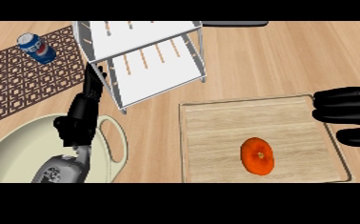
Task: Pick the squash from the tray and place it in the tiered basket
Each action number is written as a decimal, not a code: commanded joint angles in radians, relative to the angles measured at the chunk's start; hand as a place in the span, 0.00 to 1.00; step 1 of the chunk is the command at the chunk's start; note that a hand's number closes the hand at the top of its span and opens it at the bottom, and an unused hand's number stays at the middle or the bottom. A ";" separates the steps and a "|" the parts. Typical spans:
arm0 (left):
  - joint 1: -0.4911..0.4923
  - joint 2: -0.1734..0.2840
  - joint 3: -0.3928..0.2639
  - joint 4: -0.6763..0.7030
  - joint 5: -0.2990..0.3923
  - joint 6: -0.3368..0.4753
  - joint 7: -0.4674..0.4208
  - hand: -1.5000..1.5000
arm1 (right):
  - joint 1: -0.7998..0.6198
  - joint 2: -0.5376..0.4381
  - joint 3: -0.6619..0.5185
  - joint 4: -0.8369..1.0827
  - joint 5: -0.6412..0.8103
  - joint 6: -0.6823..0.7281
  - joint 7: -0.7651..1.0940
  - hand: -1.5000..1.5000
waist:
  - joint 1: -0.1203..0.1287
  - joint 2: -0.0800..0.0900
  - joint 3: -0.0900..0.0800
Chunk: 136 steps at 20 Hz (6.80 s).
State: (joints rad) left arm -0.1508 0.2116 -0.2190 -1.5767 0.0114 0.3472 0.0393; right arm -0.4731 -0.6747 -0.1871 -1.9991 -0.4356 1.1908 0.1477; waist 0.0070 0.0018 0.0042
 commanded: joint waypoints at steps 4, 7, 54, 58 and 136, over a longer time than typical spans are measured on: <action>0.006 -0.014 -0.021 0.000 -0.012 -0.017 0.003 0.50 | 0.039 0.016 0.053 -0.113 0.132 0.188 -0.053 0.00 | 0.007 0.003 -0.002; 0.043 0.002 -0.023 -0.040 -0.012 -0.027 0.006 0.50 | 0.060 0.004 0.092 -0.144 0.196 0.175 -0.034 0.00 | 0.016 0.002 -0.002; 0.008 -0.042 0.047 0.021 -0.039 -0.086 -0.014 0.50 | 0.164 -0.230 0.539 0.309 1.166 -0.666 -0.989 0.00 | 0.004 0.001 -0.004; -0.024 -0.065 0.048 0.033 -0.051 -0.082 0.022 0.50 | 0.195 -0.179 0.587 0.272 1.185 -0.691 -0.938 0.00 | -0.007 -0.001 -0.004; -0.027 -0.151 0.094 0.063 -0.138 -0.153 -0.004 0.50 | -0.261 0.674 0.909 0.170 1.527 -0.587 0.984 1.00 | 0.037 -0.007 -0.009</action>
State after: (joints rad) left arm -0.1481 0.0700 -0.1239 -1.5697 -0.1287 0.2029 0.0479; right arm -0.6079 -0.0108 0.7174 -1.7872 1.1952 0.5559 0.9174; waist 0.0468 -0.0094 -0.0031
